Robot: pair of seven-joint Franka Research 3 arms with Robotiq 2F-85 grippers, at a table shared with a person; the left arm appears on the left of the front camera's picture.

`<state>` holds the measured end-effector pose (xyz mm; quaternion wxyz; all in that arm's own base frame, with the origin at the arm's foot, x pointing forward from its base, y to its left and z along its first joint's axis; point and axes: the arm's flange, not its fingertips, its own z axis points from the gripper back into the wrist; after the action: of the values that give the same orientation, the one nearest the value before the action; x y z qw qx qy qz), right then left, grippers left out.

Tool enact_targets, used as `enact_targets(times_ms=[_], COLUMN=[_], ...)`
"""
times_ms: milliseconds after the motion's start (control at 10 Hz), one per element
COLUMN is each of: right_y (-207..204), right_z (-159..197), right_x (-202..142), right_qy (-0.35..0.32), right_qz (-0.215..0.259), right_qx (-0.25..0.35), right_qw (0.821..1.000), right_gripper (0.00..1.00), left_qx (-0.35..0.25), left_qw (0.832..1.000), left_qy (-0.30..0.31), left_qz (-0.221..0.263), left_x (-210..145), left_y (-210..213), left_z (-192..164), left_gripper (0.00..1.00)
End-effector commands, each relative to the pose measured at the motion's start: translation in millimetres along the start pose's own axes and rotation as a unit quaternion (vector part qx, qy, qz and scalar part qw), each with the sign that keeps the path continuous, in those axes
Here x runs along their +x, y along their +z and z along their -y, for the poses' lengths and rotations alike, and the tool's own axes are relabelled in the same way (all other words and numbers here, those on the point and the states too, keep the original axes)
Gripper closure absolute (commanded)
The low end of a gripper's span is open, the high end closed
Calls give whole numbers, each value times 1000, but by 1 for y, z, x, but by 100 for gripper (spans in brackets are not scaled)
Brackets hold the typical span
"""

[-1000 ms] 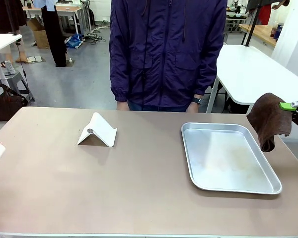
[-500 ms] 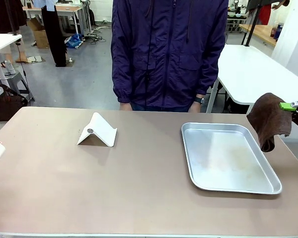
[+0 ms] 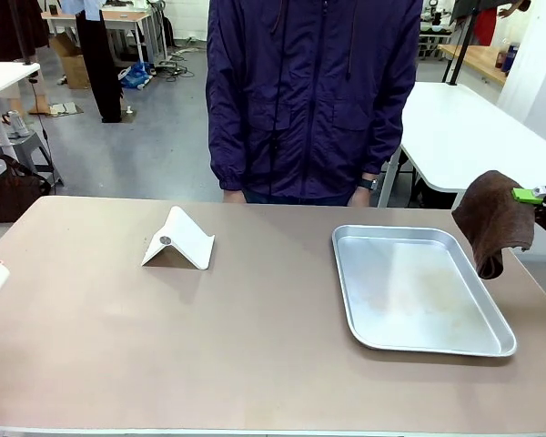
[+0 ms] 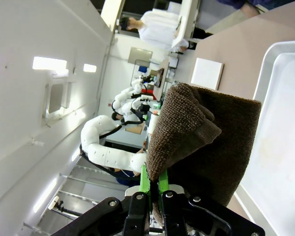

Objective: Clean the surface of the table.
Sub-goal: Return the Lint Roller and towel to their original positions.

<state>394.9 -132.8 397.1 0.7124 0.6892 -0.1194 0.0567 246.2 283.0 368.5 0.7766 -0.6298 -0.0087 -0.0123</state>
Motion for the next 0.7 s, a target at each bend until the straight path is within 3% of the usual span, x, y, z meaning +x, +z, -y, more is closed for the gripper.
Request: enact_targets(times_ms=[0,100,200,300,400,600], right_y=[0,-13,-36,-65,-100,-172], right_z=[0,-4,-12,-20,-24,-22], right_x=[0,12,31,45,56,73], right_qy=[0,23,55,82,104,144], right_qz=[0,27,13,-14,-76,-148], right_qx=[0,13,2,-35,-46,-91], right_qw=[1000,999,998,996,991,974], right_gripper=[93,93,93,93,93,93], left_qx=[0,-9,11,43,71,103], left_qw=[1000,999,999,995,991,989], left_qy=[0,-17,-21,-42,-53,-40], left_qz=[0,-31,-39,-74,-99,-97], left_x=[0,14,30,39,45,61], left_y=[0,-19,-39,-61,-82,-122], left_z=[0,18,40,65,86,120], left_gripper=[78,78,78,78,78,78])
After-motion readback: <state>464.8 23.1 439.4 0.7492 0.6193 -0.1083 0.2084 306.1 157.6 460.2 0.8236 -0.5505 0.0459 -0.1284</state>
